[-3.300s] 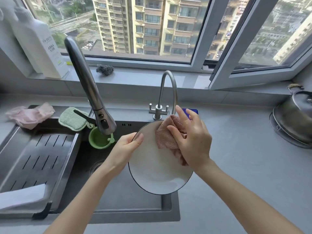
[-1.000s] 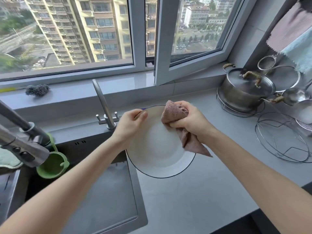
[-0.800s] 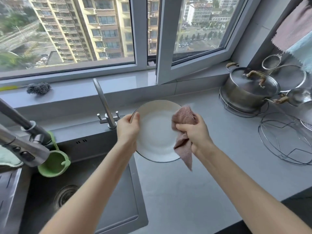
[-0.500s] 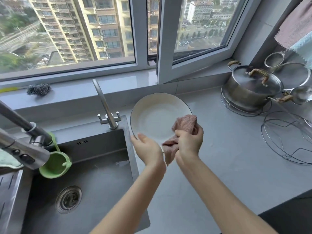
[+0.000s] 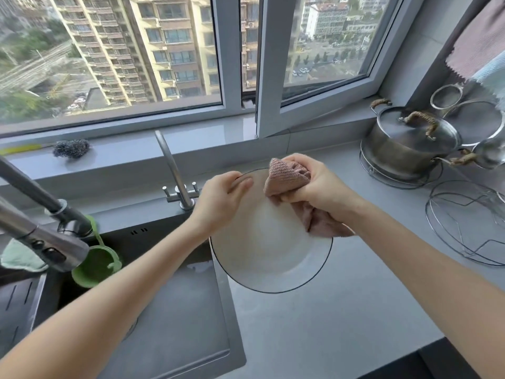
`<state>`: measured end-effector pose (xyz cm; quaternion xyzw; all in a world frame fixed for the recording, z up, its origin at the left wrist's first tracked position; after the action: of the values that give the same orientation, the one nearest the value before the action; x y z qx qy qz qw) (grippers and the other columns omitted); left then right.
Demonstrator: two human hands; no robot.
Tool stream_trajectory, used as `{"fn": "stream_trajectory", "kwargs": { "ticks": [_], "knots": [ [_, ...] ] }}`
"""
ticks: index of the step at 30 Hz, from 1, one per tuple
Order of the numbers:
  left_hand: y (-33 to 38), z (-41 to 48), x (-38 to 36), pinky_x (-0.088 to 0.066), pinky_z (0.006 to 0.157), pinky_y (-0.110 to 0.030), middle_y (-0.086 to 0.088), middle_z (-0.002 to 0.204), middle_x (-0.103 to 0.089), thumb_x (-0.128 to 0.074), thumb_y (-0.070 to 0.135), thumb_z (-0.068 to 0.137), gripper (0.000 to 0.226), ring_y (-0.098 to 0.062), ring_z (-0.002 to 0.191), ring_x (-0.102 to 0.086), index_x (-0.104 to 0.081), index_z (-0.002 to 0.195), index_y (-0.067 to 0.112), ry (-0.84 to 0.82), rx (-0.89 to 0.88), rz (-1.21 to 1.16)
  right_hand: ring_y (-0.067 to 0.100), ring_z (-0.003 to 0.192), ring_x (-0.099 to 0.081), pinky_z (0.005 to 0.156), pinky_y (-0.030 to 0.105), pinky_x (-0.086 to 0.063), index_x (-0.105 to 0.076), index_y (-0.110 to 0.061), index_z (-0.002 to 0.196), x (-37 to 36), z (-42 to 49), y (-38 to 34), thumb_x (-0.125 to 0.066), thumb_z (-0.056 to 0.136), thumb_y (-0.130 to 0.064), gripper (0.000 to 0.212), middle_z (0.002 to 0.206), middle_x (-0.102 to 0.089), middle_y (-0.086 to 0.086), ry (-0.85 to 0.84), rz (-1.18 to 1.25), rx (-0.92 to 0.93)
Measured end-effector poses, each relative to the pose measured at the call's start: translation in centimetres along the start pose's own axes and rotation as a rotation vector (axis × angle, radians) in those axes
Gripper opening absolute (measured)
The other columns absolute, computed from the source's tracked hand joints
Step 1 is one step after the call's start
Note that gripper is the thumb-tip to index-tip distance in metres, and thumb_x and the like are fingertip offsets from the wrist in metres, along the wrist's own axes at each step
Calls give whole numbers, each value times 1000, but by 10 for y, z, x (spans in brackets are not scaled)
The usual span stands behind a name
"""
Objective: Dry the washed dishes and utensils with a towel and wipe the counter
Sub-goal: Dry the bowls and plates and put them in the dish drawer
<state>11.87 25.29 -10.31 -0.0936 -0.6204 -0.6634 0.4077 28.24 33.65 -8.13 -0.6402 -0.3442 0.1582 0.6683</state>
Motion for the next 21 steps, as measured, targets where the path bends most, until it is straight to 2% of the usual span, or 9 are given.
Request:
{"fn": "stream_trajectory", "kwargs": {
  "ticks": [3, 6, 9, 11, 13, 15, 17, 19, 21],
  "knots": [
    [-17, -3, 5, -25, 52, -28, 1, 57, -36, -52, 25, 95, 40, -16, 56, -30, -43, 59, 10, 230, 303, -188, 3, 71, -61, 62, 13, -50, -53, -18, 101, -1, -8, 20, -59, 72, 24, 52, 96, -62, 4, 323, 237, -136],
    [-24, -7, -9, -26, 48, -24, 1, 57, -33, -48, 24, 97, 40, -19, 58, -31, -36, 59, 14, 381, 526, -305, 14, 91, -63, 80, 26, -53, -48, -25, 98, -31, -26, 40, -58, 75, 19, 50, 106, -62, 2, 694, 473, -197],
    [-36, -17, -31, -44, 69, -32, -13, 81, -60, -44, 25, 97, 24, -28, 77, -53, -54, 82, 9, 458, 761, -487, 18, 98, -64, 88, 36, -51, -50, -21, 114, -53, -49, 43, -66, 79, 10, 50, 109, -64, 2, 626, 681, -221],
    [-41, -20, -41, -48, 78, -36, -15, 98, -63, -42, 21, 97, 16, -28, 85, -58, -54, 96, 10, 397, 805, -585, 19, 96, -65, 85, 35, -52, -50, -18, 124, -32, -62, 46, -68, 79, 5, 53, 113, -65, 6, 618, 702, -192],
    [-41, -17, -42, -52, 77, -37, -9, 102, -61, -40, 12, 96, 12, -25, 85, -59, -51, 102, 13, 317, 796, -690, 26, 103, -65, 89, 41, -53, -50, -27, 123, 7, -73, 49, -72, 78, -2, 56, 121, -63, 6, 729, 713, -104],
    [-38, -14, -42, -54, 63, -32, -6, 103, -60, -37, 1, 93, 25, -23, 86, -59, -49, 110, 14, 252, 830, -793, 25, 116, -59, 100, 48, -47, -49, -43, 120, 38, -81, 45, -79, 72, -14, 64, 130, -57, 1, 818, 575, -26],
    [-31, -11, -40, -52, 53, -27, -7, 104, -60, -36, -4, 90, 31, -24, 88, -60, -49, 112, 13, 203, 831, -822, 7, 121, -52, 104, 37, -45, -43, -48, 128, 51, -83, 36, -75, 78, -14, 69, 135, -49, -8, 840, 314, 58],
    [-22, -4, -36, -51, 60, -29, -7, 102, -60, -37, 1, 91, 23, -23, 85, -59, -51, 101, 16, 208, 713, -696, -7, 114, -49, 94, 15, -46, -38, -35, 138, 48, -75, 14, -71, 82, -15, 68, 133, -47, -11, 842, 59, 205],
    [-3, 1, -29, -45, 71, -32, -3, 93, -60, -39, 10, 96, 14, -20, 82, -55, -51, 95, 18, 217, 489, -486, 7, 123, -47, 99, 21, -41, -38, -28, 139, 37, -52, -1, -68, 84, -30, 63, 139, -45, 1, 838, -342, 341]
  ]
}}
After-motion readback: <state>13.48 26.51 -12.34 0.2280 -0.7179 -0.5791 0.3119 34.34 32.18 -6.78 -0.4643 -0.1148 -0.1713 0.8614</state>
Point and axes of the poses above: each hand's wrist, its own z-axis towards the middle knuckle, its own x-axis out of the back of the hand, y = z × x, the point moved 4 cm from there along z, towards the middle knuckle
